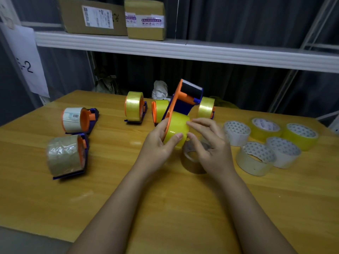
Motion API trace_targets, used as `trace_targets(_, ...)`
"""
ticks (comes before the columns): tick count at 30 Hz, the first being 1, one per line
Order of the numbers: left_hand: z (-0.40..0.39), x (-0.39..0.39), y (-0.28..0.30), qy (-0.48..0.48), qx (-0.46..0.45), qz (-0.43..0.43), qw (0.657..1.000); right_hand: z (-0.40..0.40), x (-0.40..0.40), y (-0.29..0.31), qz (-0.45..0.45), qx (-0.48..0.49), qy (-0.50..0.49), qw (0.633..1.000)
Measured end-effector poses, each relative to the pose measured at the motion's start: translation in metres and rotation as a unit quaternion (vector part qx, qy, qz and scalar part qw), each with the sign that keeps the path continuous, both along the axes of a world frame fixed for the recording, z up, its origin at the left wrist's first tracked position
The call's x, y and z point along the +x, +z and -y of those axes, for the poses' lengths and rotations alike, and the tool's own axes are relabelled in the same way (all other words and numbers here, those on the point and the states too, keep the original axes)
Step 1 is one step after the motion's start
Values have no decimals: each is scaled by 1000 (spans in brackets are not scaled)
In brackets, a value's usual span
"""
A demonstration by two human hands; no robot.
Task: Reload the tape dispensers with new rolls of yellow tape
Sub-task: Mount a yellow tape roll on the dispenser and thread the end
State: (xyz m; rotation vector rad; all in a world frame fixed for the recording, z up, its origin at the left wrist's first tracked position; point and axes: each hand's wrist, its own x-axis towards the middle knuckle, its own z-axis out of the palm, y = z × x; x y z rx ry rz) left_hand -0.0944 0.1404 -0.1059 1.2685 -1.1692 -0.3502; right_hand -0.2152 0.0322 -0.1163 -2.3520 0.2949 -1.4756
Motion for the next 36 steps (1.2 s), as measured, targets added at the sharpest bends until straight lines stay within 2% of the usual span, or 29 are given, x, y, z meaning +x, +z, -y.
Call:
trace_targets(7, 0, -1, -5, -9, 37, 27, 999, 4, -1, 1, 6, -3, -17, 1000)
trace_targets(14, -1, -3, -4, -7, 41, 58, 997, 4, 0, 0, -25, -63, -58, 996)
trace_targets(22, -2, -5, -6, 9, 63, 75, 995, 0, 0, -4, -52, 48, -67, 995)
trace_targets(36, 3, 0, -13, 33, 76, 63, 995, 2, 0, -2, -53, 50, -6, 997)
